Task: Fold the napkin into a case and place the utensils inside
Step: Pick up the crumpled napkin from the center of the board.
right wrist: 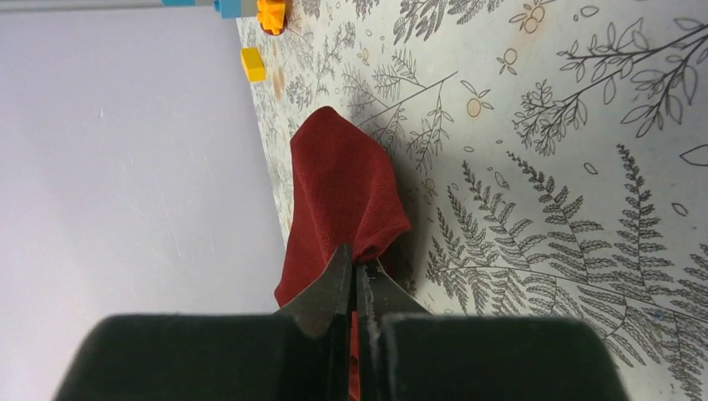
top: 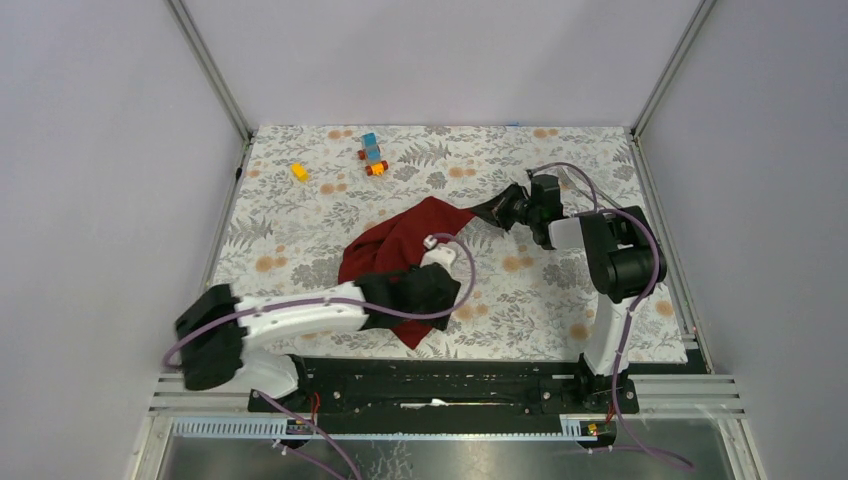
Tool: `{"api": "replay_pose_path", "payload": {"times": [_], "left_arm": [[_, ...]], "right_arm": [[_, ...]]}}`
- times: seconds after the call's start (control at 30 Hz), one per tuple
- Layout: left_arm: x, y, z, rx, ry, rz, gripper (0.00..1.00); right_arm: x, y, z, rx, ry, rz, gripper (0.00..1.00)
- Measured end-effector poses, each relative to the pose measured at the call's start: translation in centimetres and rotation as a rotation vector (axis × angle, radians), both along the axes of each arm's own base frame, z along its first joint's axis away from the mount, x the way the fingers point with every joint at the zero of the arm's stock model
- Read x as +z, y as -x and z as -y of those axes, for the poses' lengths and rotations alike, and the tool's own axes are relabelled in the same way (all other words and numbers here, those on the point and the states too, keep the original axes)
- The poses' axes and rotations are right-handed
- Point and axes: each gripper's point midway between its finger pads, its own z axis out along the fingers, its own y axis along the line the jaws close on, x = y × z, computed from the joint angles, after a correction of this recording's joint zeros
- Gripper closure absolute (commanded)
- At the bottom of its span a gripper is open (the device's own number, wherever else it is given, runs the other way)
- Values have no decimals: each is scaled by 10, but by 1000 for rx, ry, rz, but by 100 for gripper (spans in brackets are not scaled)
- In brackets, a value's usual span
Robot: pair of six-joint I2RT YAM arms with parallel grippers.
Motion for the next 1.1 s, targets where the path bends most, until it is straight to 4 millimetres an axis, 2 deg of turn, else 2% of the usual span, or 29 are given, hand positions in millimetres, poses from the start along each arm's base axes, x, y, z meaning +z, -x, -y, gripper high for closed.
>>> {"api": "replay_pose_path", "payload": {"times": [0.13, 0.2, 0.63, 0.8, 0.9, 1.1], "left_arm": [[-50, 4, -12, 46, -218, -81, 40], [-63, 6, -22, 61, -280, -101, 40], [-77, -3, -46, 145, -306, -160, 48], [-88, 0, -46, 138, -310, -179, 52], [-91, 1, -43, 136, -298, -187, 61], [-91, -2, -44, 151, -298, -171, 92]], "right_arm": [[-2, 6, -1, 21, 0, -4, 100], [-5, 10, -1, 25, 2, -15, 100], [-9, 18, -2, 45, -7, -33, 100], [-9, 18, -2, 46, -7, -31, 100], [-9, 18, -2, 46, -8, -28, 100], [-9, 18, -2, 49, -2, -25, 100]]}}
